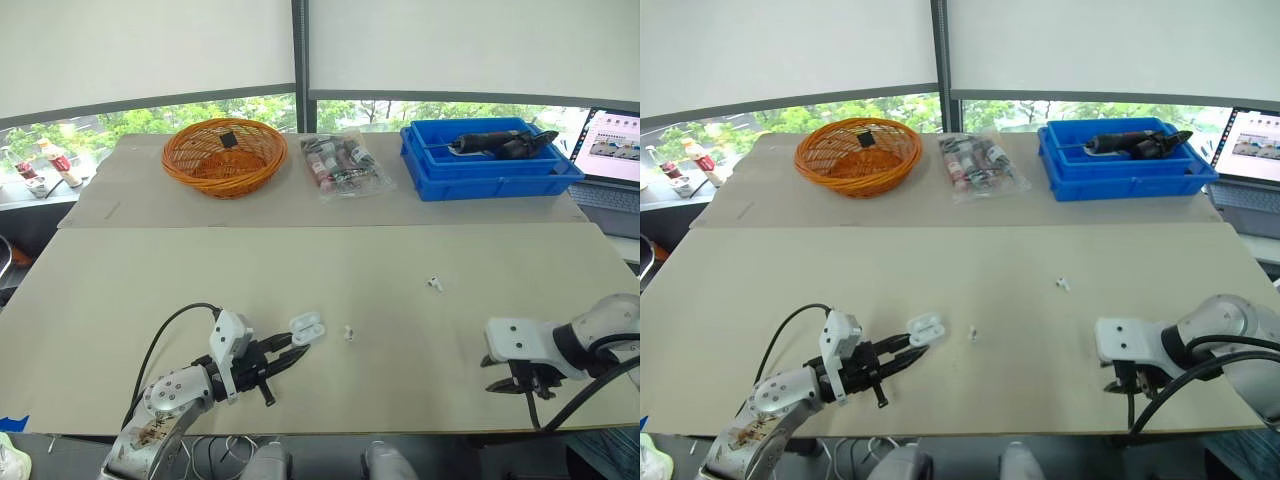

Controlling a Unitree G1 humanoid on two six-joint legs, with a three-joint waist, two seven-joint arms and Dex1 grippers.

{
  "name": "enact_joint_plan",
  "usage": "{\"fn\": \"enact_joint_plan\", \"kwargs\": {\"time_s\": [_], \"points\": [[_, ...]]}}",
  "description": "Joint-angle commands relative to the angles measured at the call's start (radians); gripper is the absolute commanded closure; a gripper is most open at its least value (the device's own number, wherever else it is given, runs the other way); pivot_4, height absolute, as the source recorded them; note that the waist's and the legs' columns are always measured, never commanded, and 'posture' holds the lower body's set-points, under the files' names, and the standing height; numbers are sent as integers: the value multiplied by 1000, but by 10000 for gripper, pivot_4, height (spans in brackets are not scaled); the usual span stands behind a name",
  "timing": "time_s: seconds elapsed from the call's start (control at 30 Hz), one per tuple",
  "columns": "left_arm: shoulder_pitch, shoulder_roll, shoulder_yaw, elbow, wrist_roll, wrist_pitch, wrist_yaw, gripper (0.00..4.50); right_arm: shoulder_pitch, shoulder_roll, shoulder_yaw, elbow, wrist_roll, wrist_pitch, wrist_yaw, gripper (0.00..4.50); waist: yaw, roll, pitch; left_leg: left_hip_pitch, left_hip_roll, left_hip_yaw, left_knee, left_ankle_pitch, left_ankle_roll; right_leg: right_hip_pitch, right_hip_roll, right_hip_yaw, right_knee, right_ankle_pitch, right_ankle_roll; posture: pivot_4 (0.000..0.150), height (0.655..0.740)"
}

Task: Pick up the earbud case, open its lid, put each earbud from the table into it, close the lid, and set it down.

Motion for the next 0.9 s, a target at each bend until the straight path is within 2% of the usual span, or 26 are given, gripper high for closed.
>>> {"fn": "enact_joint_plan", "kwargs": {"time_s": [0.03, 0.07, 0.33, 0.43, 0.57, 0.77, 0.87, 0.9], "points": [[4, 1, 53, 1, -18, -1, 16, 39538, -70, 55, -12, -74, 66, 72, -32, 8408, 0, 0, 0, 0, 0, 0, 0, 0, 0, 0, 0, 0, 0, 0, 0, 1500, 7400], [5, 1, 67, 7, -19, -2, 22, 39538, -91, 76, -3, -88, 74, 96, -47, 5181, 0, 0, 0, 0, 0, -1, 0, 0, 0, 0, 0, 0, 0, 0, 0, 1500, 7400], [-1, -29, 177, 60, -19, -7, 106, 39538, -227, 401, 100, -169, 93, 270, -315, 5058, 2, -1, 0, -1, 0, -6, 0, 0, 0, -1, 0, 0, 0, 0, 0, 1500, 7400], [-4, -25, 183, 64, -17, -8, 102, 39538, -255, 470, 148, -187, 96, 303, -355, 5058, 5, -1, 0, -2, -1, -6, 1, 0, 0, -2, -1, -1, 1, 0, 0, 1500, 7400], [-12, -22, 182, 64, -14, -5, 101, 39538, -288, 503, 182, -159, 90, 280, -363, 16881, 4, -1, 0, -2, -1, -7, 1, 0, 0, -2, -1, -1, 1, 0, 0, 1500, 7400], [-22, -21, 174, 51, -9, 7, 108, 39538, -328, 491, 292, -64, -3, 45, -281, 37506, -1, -1, 0, -1, -1, -6, 0, 0, 0, -2, 0, -1, 1, 0, 0, 1500, 7400], [-26, -22, 170, 43, -7, 15, 111, 39538, -336, 522, 329, -5, -20, -40, -260, 31134, -2, -1, 0, -1, 0, -6, 0, 0, 0, -2, 0, -1, 1, 0, 0, 1500, 7400], [-29, -21, 169, 43, -7, 16, 111, 39538, -341, 533, 336, 13, -26, -55, -258, 27578, -2, -1, 0, -1, -1, -6, 0, 0, 0, -2, 0, -1, 1, 0, 0, 1500, 7400]]}}
